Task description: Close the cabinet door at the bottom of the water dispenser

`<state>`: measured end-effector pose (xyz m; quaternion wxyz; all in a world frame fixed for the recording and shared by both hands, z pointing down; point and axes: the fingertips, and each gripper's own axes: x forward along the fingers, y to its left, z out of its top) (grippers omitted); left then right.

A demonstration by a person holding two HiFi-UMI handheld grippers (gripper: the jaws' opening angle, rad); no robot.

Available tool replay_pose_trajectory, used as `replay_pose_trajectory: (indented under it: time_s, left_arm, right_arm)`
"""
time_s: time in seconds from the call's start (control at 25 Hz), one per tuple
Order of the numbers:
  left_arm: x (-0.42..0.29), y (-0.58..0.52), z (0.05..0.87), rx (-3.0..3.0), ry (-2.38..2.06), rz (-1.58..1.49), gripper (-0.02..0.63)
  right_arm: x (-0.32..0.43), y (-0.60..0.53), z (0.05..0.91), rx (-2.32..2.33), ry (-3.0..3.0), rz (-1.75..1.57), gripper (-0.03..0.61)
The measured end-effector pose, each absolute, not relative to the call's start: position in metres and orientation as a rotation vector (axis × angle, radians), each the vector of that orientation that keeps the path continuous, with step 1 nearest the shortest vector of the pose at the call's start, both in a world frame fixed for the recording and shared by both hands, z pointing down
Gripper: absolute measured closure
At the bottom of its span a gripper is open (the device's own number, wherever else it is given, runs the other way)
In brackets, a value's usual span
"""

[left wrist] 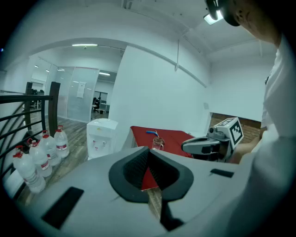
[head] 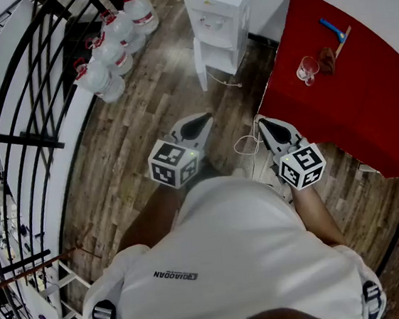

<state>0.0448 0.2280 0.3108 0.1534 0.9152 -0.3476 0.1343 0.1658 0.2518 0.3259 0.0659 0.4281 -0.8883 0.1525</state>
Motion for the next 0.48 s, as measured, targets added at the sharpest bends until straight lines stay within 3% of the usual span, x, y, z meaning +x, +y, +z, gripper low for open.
replay_pose_trajectory:
  time_s: [0.48]
  left_arm:
    - [0.0539,0.2280,0.3071,2.637,-0.974,0.383,0.617]
  right_arm:
    - [0.1681,0.2527,0.3269,1.295,-2.698,0.520,0.557]
